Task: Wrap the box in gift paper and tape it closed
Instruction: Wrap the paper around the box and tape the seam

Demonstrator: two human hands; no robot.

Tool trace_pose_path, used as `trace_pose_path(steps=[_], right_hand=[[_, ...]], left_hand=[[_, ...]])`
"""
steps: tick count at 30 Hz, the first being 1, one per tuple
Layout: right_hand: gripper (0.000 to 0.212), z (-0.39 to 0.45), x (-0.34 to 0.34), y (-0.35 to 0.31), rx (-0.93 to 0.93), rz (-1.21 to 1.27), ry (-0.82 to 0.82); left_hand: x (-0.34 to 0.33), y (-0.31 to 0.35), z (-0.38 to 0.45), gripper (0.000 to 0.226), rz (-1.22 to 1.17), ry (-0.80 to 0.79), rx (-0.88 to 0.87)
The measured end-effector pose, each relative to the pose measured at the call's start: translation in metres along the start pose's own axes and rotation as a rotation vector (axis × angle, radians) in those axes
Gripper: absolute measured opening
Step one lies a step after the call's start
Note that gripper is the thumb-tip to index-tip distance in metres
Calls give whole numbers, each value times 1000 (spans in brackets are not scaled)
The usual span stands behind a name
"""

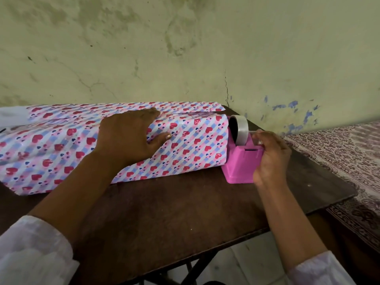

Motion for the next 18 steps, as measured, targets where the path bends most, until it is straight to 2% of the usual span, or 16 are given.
trace_pose_path(steps=[2,6,9,12,15,18], right_hand=[[21,-2,-3,-7,93,-127,-35],[17,-15,0,-16,251,-412,16],[15,-21,5,-14,208,-464,72],[15,-25,11,-7,103,-413,74],[2,-29,13,-1,43,-404,67],[5,-35,16,4,-20,-332,106]], left_hand=[[-1,-1,0,85,-3,-1,5],[2,0,0,85,-2,17,-5],[0,0,0,85,-6,3,2],[1,0,-1,88,-18,29,-7],[-1,-2,1,89,-26,15,3],[-4,-2,2,89,-20,2,4]])
Point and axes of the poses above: each hand's wrist, its own z-axis towards the middle knuckle, its own x-axis out of the back of the hand, y = z × x, the point moved 9 cm from there along z, towards the middle knuckle, and after that the axes turned 1 degree about x, right-handed, at the moved point
